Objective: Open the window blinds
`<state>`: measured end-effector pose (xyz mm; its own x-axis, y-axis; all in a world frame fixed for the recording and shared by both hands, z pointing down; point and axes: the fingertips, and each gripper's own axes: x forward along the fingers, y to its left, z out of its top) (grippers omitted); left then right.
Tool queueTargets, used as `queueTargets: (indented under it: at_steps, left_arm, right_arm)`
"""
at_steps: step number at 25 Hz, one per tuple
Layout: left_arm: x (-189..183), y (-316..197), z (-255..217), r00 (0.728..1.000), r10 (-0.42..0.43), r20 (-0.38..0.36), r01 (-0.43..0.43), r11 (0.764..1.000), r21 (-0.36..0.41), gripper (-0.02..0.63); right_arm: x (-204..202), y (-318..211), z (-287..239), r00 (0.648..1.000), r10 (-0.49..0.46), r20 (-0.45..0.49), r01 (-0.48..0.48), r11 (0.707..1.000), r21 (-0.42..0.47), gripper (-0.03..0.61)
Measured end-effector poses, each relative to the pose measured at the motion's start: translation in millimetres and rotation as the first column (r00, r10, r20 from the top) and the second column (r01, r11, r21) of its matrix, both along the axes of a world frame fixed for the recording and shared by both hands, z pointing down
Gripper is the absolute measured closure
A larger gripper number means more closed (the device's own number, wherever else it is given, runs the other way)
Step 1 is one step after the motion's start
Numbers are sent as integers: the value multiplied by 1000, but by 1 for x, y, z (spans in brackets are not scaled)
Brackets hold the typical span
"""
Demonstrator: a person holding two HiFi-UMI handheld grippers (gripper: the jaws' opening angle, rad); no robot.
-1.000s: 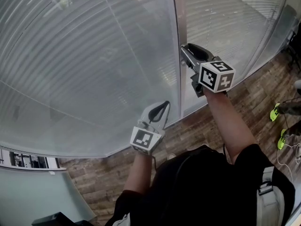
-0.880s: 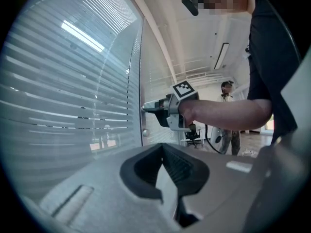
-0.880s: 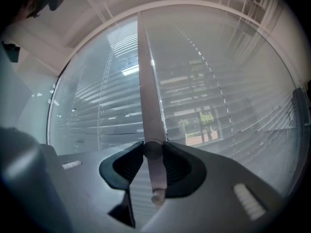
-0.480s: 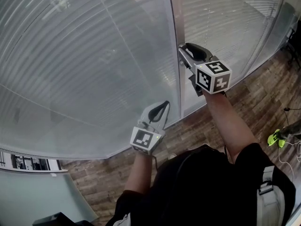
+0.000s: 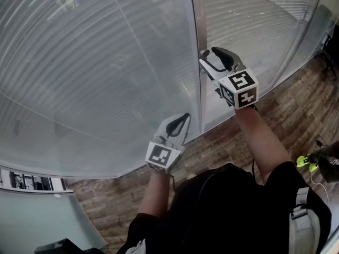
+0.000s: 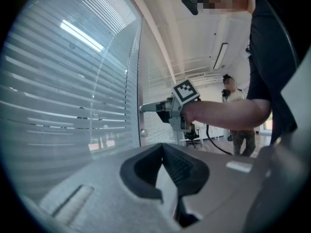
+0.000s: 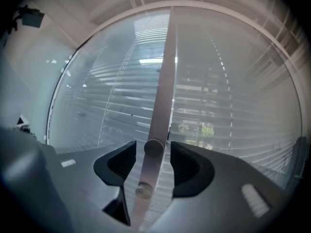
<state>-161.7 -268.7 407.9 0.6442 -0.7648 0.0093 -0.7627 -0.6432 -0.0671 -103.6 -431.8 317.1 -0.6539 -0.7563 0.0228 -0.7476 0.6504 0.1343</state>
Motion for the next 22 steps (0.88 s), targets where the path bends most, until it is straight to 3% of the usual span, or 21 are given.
queueTargets:
  at_steps: [4, 7, 11, 16, 18, 22]
  left_arm:
    - [-2, 1, -1, 1000, 4, -5, -4, 1000, 8, 611]
    - [-6, 1, 2, 1000, -9, 3, 9, 1000, 7, 611]
    - [-12, 4, 8, 999, -30, 20, 30, 999, 16, 610]
    - [-16, 7, 11, 999, -34, 16, 34, 999, 13, 610]
    - [-17, 7, 12, 999, -41, 20, 41, 999, 18, 611]
    - [-15, 7, 11, 999, -39, 12, 39, 999, 23, 610]
  right_arm:
    - [-5, 6, -5, 988, -9, -155, 24, 995, 95, 351]
    - [-9, 7, -7, 955, -4, -298, 57, 984, 171, 351]
    - [-8, 9, -10, 860, 74, -504, 83, 956, 282, 351]
    - [-17, 10, -2, 715, 161, -681, 169, 905, 391, 355]
    - [-19, 9, -1, 680, 185, -709, 186, 892, 412, 363]
    - [-21, 8, 1, 649, 205, -732, 202, 882, 426, 380]
